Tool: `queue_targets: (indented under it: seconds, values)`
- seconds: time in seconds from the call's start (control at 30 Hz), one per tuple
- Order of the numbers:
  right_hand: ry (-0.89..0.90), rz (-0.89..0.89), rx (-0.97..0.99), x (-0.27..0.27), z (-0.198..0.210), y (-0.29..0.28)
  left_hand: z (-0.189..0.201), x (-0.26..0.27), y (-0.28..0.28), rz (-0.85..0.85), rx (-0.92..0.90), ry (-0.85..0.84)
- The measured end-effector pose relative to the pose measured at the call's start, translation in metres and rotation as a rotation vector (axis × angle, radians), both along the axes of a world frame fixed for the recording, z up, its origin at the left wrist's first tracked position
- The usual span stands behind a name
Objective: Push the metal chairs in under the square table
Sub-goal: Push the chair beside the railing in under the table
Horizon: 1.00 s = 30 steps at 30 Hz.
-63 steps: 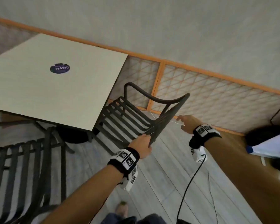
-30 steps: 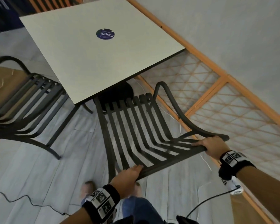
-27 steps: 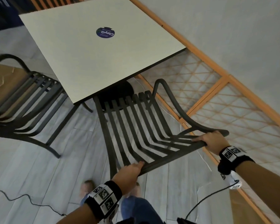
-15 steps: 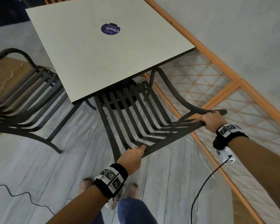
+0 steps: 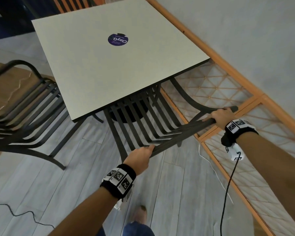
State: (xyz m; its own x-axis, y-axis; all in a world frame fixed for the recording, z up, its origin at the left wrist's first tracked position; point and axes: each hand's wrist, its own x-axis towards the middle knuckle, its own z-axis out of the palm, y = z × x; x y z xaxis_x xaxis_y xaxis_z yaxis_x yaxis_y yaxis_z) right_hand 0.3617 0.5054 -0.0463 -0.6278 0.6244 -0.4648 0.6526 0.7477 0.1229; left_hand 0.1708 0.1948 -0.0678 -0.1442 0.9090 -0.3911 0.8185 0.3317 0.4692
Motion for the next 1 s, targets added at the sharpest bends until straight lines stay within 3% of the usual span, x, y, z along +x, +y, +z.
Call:
queue_targets:
  seconds: [0.3, 0.5, 0.77, 1.0]
  values:
    - [-0.023, -0.001, 0.099, -0.024, -0.016, 0.039, -0.008, -0.022, 0.027, 0.004, 0.014, -0.030]
    - [0.054, 0.019, 0.058, -0.025, -0.008, 0.020, -0.005, -0.026, 0.019, 0.006, 0.050, -0.057]
    - [0.255, 0.044, -0.102, -0.053, 0.009, -0.066, -0.008, -0.062, -0.031, 0.019, 0.054, -0.200]
    - [0.332, 0.107, -0.237, -0.107, 0.034, -0.217, 0.001, -0.114, -0.138, 0.080, 0.145, -0.164]
